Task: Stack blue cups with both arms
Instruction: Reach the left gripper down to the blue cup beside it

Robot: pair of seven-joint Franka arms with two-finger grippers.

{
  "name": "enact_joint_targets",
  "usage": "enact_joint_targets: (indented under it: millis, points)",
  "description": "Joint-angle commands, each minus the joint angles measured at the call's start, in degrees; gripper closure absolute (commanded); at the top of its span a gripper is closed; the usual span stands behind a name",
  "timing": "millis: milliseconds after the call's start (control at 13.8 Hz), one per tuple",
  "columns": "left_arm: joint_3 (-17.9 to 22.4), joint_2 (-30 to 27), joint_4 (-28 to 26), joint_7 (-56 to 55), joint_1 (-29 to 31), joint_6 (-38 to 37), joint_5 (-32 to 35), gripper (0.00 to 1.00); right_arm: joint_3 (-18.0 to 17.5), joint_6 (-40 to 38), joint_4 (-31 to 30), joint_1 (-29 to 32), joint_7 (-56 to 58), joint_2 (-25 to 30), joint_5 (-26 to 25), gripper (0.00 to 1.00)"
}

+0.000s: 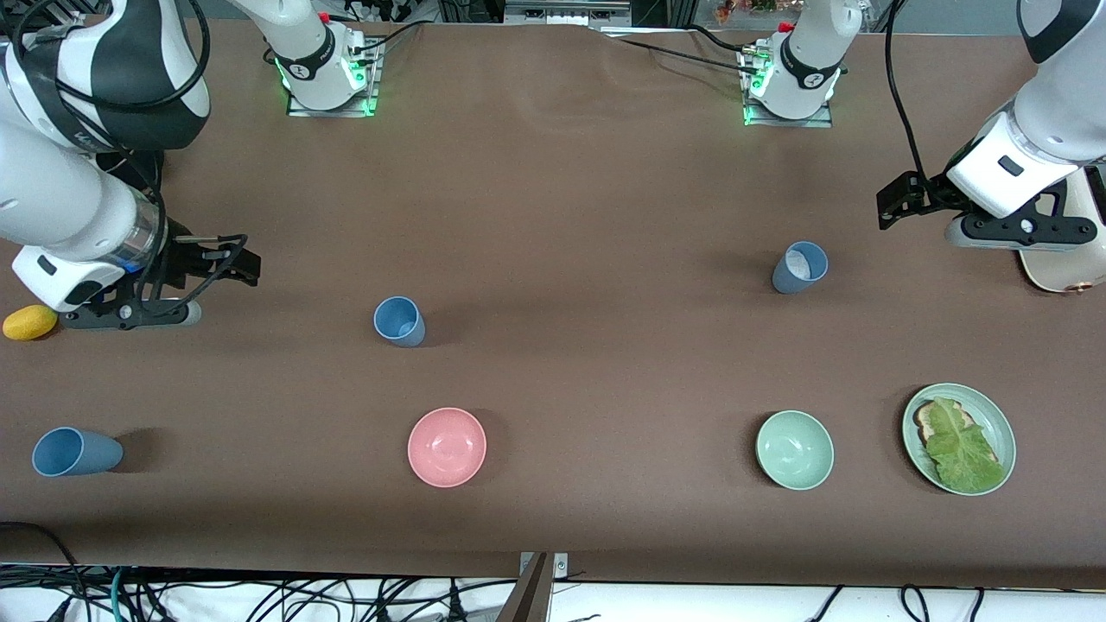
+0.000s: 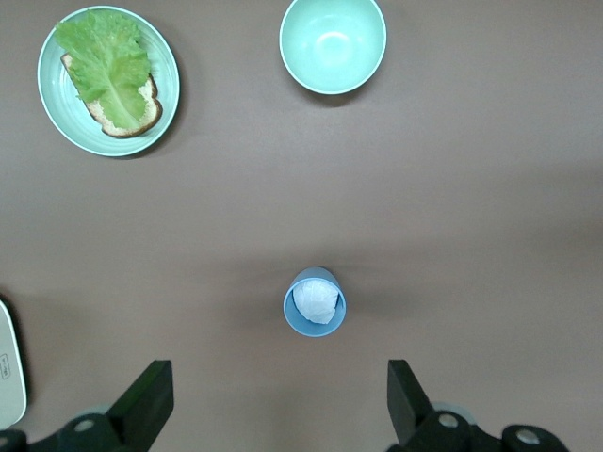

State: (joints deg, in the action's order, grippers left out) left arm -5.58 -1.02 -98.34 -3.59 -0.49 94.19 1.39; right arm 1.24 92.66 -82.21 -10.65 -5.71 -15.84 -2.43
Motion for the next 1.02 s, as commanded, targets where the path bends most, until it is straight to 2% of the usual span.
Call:
enact_joint_targets:
  millis: [0,945]
  points:
    - [0.1,-0.3,0.9,0.0,0.0,-1.4,-1.3,0.00,-0.1,-1.6,1.3,-0.1,0.7,0.1,-0.6,0.00]
    - [0.1,-0.2,0.9,0.1,-0.1,-3.3,-1.3,0.00,-0.2,-1.5,1.3,-0.2,2.2,0.0,-0.5,0.00]
